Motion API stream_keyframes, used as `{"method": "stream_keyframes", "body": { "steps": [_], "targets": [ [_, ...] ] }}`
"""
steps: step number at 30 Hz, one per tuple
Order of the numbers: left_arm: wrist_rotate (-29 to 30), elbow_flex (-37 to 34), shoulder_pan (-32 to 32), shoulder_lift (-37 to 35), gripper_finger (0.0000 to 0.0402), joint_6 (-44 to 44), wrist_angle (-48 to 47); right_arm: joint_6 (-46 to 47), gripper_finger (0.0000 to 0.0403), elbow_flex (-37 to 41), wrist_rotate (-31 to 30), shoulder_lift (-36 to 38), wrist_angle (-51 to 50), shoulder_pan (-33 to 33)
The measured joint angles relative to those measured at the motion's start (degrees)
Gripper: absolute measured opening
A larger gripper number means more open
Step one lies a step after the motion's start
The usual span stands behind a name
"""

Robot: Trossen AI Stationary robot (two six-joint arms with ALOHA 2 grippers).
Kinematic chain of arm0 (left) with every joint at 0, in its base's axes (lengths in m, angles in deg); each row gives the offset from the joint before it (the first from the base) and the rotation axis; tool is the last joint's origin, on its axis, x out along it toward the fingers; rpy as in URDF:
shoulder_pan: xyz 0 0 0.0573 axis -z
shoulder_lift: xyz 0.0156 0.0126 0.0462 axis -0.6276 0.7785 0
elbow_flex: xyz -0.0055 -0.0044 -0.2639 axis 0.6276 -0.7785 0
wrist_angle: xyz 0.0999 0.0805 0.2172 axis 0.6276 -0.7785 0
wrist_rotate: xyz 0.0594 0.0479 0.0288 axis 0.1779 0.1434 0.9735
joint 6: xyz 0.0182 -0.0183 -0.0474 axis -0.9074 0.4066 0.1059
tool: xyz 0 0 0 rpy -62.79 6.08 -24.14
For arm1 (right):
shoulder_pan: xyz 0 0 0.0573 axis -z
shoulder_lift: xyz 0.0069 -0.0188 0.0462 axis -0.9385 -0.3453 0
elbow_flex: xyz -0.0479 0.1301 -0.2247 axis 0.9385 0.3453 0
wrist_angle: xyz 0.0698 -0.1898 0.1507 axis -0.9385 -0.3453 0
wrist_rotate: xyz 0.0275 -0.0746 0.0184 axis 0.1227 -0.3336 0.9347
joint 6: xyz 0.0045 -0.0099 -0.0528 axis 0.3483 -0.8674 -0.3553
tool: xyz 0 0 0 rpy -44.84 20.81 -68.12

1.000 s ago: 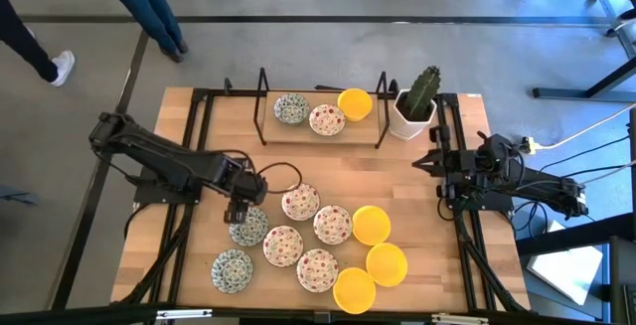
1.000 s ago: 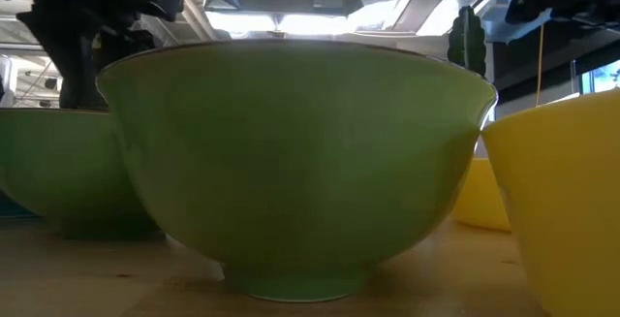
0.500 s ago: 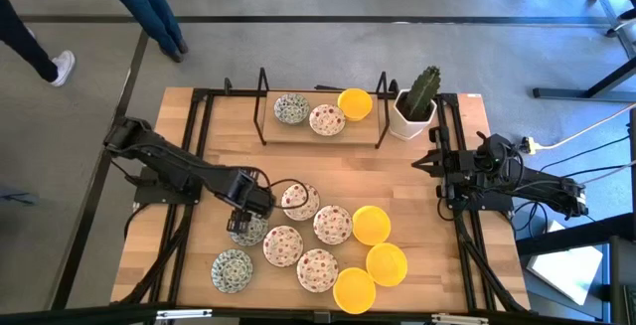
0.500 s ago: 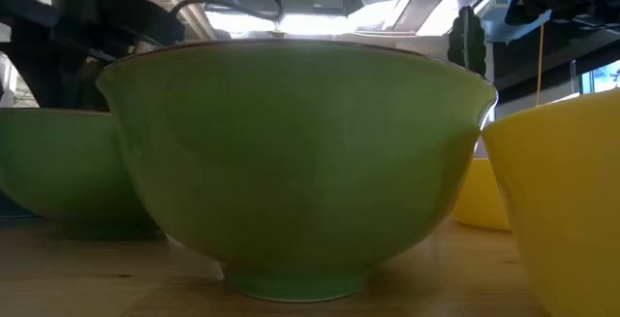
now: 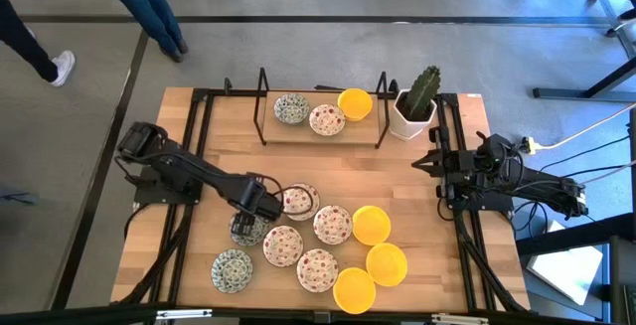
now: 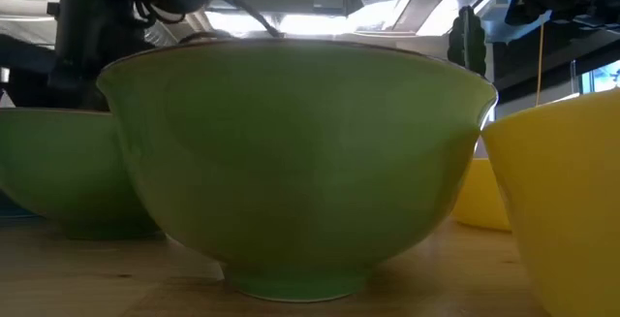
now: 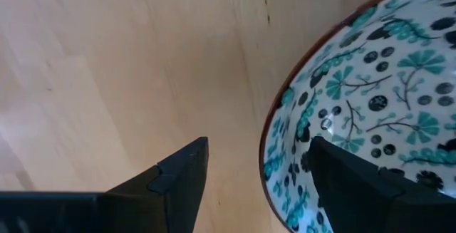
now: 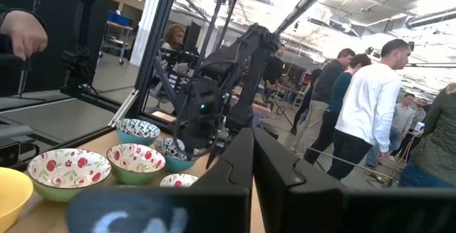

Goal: Pick & Place Mini bowls
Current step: Stack the blue patterned bowl on the blue patterned bowl on the shelf

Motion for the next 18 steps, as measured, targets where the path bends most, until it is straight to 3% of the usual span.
{"method": "stream_keyframes", "body": {
  "steps": [9,18],
  "targets": [
    [-1.1,0.0,0.0,1.7,0.0207,-3.0,2.4,0.0,0.001,0.0,0.0,0.0,0.0,0.0],
    [-3.6,0.0,0.0,1.7,0.0076,-4.5,2.3,-0.2,0.001,0.0,0.0,0.0,0.0,0.0]
  ]
}}
